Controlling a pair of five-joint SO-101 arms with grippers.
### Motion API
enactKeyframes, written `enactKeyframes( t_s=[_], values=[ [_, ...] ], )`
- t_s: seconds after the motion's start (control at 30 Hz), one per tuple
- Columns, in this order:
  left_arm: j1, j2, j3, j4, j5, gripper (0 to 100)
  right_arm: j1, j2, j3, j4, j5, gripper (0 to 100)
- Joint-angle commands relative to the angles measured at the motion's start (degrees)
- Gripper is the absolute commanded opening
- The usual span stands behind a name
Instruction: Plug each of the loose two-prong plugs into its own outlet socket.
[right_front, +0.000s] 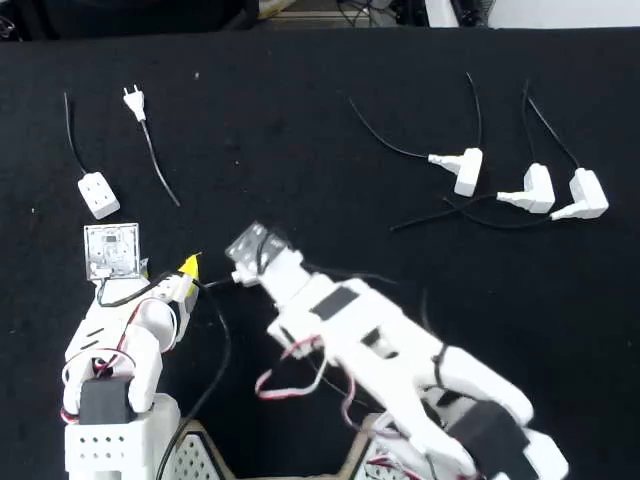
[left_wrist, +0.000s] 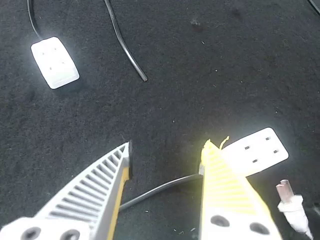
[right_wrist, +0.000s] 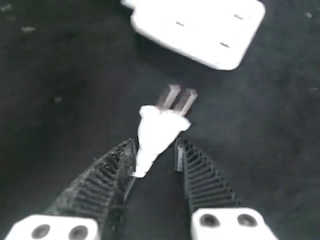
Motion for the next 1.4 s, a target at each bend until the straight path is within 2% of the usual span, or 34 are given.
enactKeyframes(
  t_s=[0.0, 0.13, 0.27, 0.43, 0.57, 0.8, 0.97, 1.23, 1.37],
  values=[
    [-0.22, -0.09, -0.57, -0.79, 0.53, 23, 7.47, 2.42, -5.67, 0.35, 0.70, 10.6],
    [-0.22, -0.09, -0.57, -0.79, 0.53, 23, 13.80, 1.54, -7.34, 0.44, 0.70, 0.9],
    [-0.22, -0.09, -0.57, -0.79, 0.53, 23, 14.95, -1.45, -6.99, 2.37, 0.70, 6.0],
    [-0.13, -0.09, -0.75, -0.79, 0.53, 23, 14.77, -2.15, -7.16, 1.93, 0.70, 6.8],
    [-0.13, -0.09, -0.75, -0.79, 0.53, 23, 11.43, -2.15, -6.99, 1.85, 0.26, 7.0],
    [-0.13, -0.09, -0.84, -0.79, 0.53, 23, 10.29, -2.68, -9.01, 2.81, 0.18, 18.4],
    [-0.13, -0.09, -0.84, -0.70, 0.53, 23, 8.70, -2.15, -9.27, 3.16, -1.41, 18.4],
    [-0.13, -0.26, -0.84, -0.70, 0.53, 23, 7.03, 0.48, -2.95, -6.68, -0.97, 18.4],
    [-0.13, -0.26, -0.84, -0.70, 0.53, 23, 7.91, 3.03, -6.29, -4.04, -0.88, 17.8]
  ],
)
